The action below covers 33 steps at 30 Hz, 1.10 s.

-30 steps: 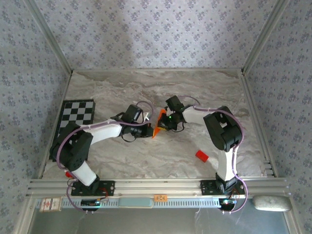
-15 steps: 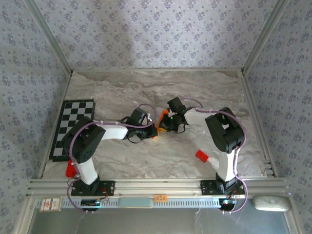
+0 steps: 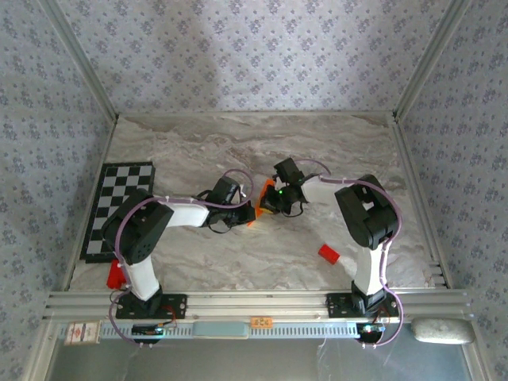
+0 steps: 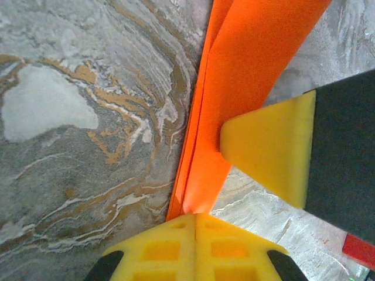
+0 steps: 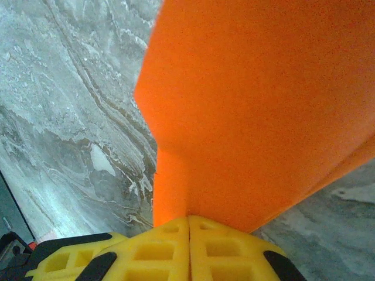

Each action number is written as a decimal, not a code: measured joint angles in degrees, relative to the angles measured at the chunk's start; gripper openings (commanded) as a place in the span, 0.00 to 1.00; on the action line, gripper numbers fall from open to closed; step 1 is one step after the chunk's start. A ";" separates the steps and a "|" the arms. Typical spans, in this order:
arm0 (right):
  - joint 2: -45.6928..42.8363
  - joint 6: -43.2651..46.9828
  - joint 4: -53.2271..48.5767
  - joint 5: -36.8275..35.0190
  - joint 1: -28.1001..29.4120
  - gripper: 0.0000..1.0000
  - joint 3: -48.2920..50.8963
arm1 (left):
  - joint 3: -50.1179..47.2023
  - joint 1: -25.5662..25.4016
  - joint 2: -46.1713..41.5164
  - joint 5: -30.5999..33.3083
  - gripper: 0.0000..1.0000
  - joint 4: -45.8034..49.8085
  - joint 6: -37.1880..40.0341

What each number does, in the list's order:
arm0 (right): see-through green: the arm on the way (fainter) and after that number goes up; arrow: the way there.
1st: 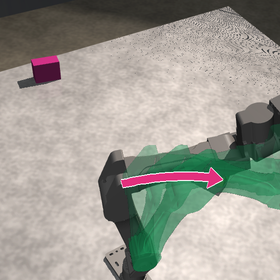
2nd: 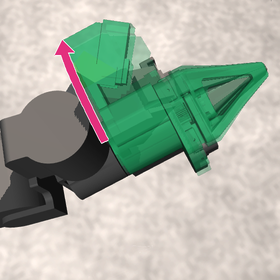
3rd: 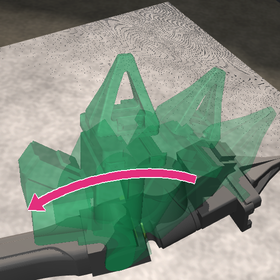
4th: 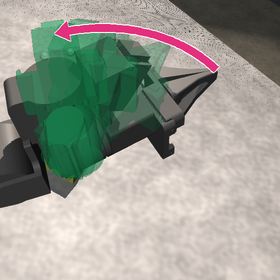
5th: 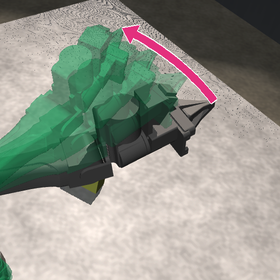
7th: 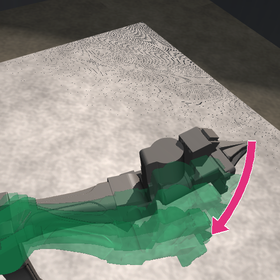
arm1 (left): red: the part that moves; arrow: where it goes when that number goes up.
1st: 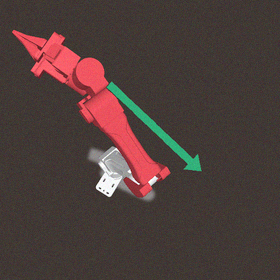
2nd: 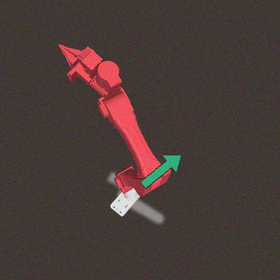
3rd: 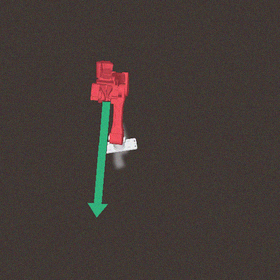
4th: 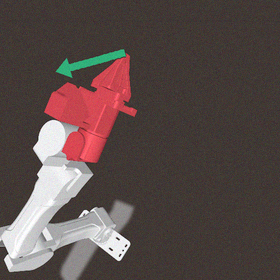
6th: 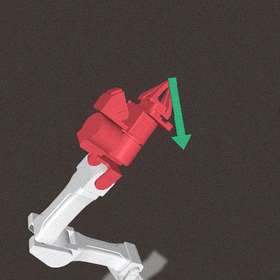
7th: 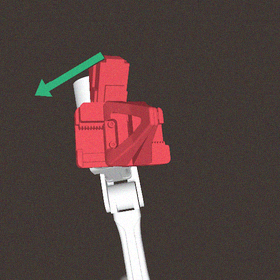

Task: Fold a paper plane with a square sheet of paper (pick it up from the middle)
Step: Fold the wing for the fifth time at the center of the table.

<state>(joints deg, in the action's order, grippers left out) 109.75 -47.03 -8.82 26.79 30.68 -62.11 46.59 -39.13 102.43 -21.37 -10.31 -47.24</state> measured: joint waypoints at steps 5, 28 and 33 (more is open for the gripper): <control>0.13 2.73 0.52 0.00 -2.71 0.10 -0.02 | 0.00 -0.04 0.00 0.26 0.00 0.20 -0.48; 4.52 8.44 1.01 3.58 -15.23 0.13 -4.59 | 0.00 -0.26 0.02 1.36 0.00 -0.04 -1.53; 5.92 9.05 -0.26 0.81 -17.20 0.13 -7.89 | 0.00 -0.26 0.02 1.36 0.00 -0.02 -1.53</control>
<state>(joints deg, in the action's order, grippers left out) 115.68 -37.98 -9.08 27.59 13.47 -70.00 46.59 -39.40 102.45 -20.01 -10.33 -48.77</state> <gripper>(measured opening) 0.129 0.041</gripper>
